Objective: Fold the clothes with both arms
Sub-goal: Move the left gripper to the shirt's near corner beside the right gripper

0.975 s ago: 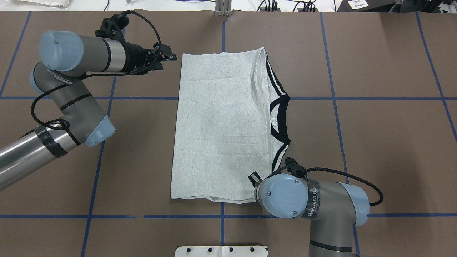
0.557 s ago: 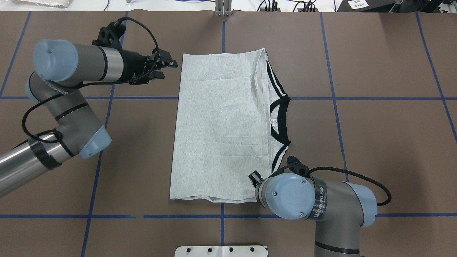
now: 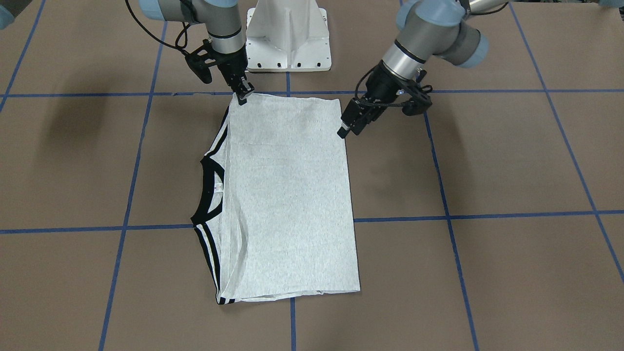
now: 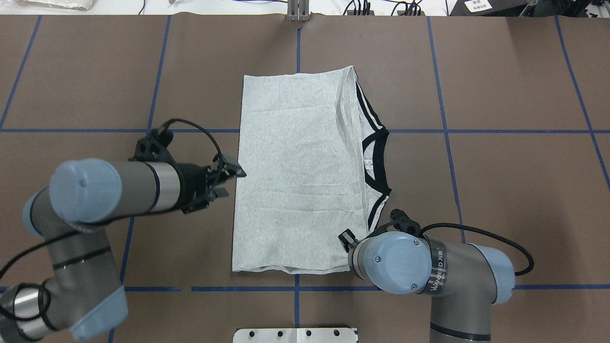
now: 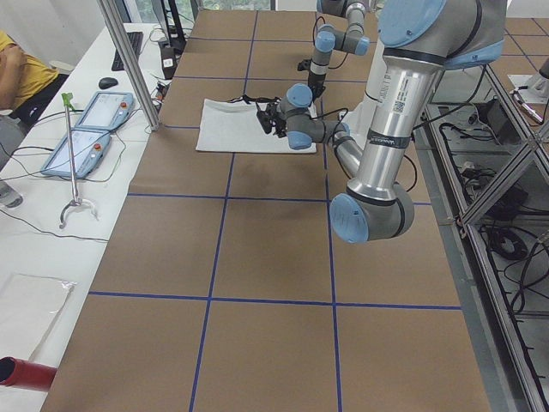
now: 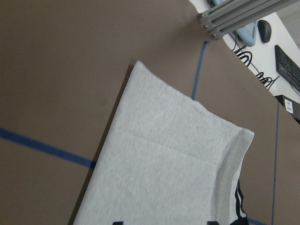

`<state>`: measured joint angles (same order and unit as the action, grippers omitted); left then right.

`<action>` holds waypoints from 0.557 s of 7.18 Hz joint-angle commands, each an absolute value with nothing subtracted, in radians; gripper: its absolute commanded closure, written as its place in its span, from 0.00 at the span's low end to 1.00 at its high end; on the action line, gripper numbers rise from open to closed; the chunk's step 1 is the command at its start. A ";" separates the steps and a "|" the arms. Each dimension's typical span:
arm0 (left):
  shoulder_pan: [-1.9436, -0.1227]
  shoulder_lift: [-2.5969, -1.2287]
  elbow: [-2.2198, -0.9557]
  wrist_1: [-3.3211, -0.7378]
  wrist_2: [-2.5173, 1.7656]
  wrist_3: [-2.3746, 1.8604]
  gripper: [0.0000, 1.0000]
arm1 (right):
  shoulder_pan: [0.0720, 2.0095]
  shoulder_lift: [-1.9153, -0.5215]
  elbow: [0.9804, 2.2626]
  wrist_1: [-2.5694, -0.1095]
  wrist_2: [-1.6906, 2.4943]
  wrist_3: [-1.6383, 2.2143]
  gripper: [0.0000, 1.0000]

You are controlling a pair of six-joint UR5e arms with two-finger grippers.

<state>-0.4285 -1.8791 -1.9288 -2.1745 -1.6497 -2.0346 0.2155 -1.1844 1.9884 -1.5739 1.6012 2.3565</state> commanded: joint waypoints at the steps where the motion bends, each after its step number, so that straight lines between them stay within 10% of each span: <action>1: -0.231 -1.865 -2.010 -1.973 -1.543 -2.170 0.34 | 0.215 -1.193 2.000 -1.574 1.601 2.356 1.00; 4: -0.152 -1.828 -1.956 -1.973 -1.474 -2.192 0.34 | 0.213 -1.193 2.000 -1.574 1.601 2.355 1.00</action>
<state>-0.1722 -1.8328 -1.9831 -1.9763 -1.4850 -2.1856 0.2142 -1.1932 2.0000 -1.5739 1.6015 2.3552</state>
